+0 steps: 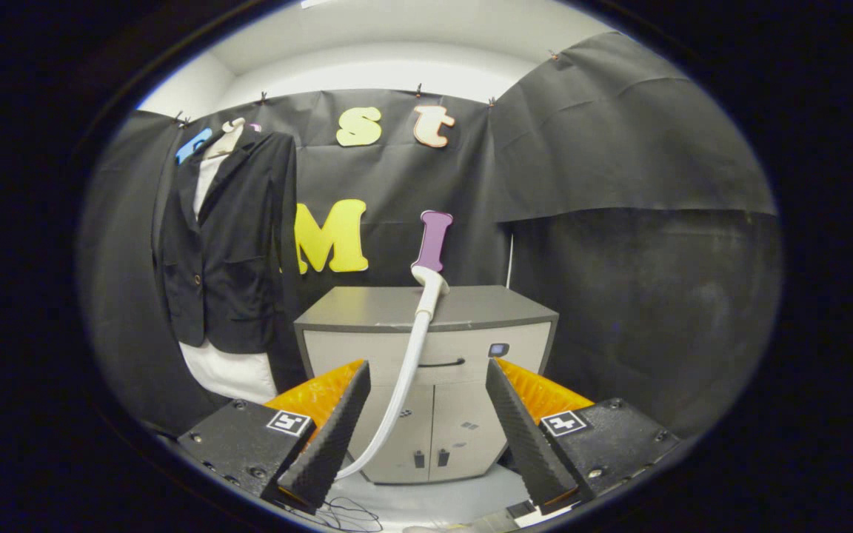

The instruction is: Iron the clothes twice with a garment steamer, once on the left side and once on the right side.

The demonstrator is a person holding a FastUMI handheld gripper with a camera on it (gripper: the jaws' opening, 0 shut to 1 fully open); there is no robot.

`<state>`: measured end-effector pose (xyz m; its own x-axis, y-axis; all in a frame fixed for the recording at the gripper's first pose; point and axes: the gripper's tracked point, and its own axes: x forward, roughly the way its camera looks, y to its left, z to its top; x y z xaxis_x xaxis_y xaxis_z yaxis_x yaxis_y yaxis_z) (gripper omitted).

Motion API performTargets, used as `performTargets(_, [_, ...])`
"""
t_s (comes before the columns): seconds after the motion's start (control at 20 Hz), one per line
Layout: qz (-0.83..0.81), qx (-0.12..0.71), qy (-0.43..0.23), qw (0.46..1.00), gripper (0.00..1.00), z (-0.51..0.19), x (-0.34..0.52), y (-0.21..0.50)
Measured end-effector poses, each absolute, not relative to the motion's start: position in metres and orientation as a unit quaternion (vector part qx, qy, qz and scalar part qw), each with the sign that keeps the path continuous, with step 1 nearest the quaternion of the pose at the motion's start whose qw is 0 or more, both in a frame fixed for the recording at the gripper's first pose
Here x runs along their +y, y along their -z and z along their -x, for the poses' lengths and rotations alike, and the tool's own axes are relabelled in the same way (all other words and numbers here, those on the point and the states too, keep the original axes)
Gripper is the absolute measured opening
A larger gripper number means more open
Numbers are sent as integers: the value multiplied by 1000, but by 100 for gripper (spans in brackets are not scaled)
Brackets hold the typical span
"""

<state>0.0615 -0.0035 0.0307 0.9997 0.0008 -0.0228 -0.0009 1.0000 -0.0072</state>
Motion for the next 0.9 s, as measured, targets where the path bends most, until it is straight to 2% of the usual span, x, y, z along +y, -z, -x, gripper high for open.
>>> performTargets(0.55, [12, 27, -45, 999, 98, -217, -35, -82])
performTargets(0.9, [28, 87, -94, 991, 98, -322, -23, -70])
